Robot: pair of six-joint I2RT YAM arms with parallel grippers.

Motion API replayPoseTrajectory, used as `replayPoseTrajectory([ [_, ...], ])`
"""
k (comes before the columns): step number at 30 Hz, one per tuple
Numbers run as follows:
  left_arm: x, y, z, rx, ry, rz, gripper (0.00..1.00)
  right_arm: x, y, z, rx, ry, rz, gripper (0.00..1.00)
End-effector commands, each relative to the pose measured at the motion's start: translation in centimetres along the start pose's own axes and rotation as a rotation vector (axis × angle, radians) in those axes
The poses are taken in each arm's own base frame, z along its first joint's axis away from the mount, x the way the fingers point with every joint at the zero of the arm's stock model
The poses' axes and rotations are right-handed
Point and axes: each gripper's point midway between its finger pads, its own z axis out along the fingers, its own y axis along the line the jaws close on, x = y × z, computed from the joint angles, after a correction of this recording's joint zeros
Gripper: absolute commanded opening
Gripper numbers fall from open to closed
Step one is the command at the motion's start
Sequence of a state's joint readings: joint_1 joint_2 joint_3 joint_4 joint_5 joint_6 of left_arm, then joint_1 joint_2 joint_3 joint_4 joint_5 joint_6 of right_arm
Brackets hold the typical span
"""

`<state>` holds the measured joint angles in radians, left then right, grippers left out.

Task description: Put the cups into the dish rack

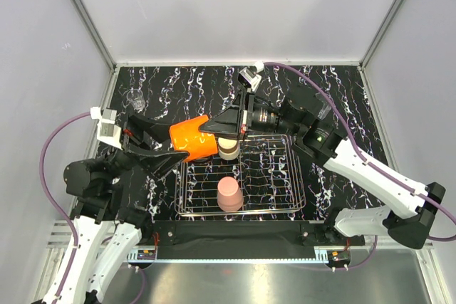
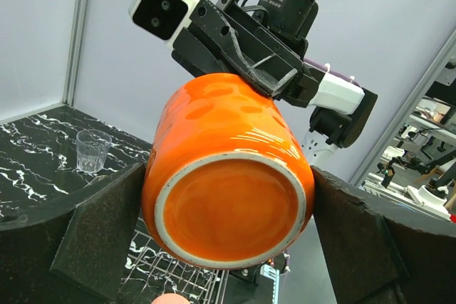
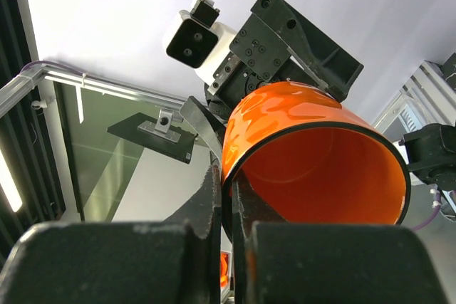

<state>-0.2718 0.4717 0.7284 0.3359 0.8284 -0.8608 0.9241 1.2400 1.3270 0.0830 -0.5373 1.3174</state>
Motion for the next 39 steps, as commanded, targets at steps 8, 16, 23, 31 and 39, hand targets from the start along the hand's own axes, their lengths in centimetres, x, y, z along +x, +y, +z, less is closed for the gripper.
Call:
replayPoseTrajectory([
  [8, -0.1, -1.4, 0.0, 0.054, 0.026, 0.016, 0.51, -0.7, 6.3, -0.1, -0.163, -0.054, -0.117, 0.0],
  [16, 0.2, -1.5, 0.0, 0.06, 0.039, 0.001, 0.0, -0.6, 5.9, -0.1, -0.156, -0.05, -0.124, 0.02],
  [23, 0.0, -1.1, 0.1, 0.038, 0.025, -0.015, 0.0, -0.4, 5.8, -0.6, -0.132, -0.052, -0.134, 0.41],
  [31, -0.5, -0.8, 0.6, 0.039, 0.005, -0.07, 0.0, -0.3, 4.9, -0.6, -0.103, -0.049, -0.126, 0.72],
  [39, -1.4, -1.3, 0.6, 0.029, -0.016, -0.055, 0.0, 0.1, 3.7, -0.8, -0.058, -0.035, -0.119, 0.94],
])
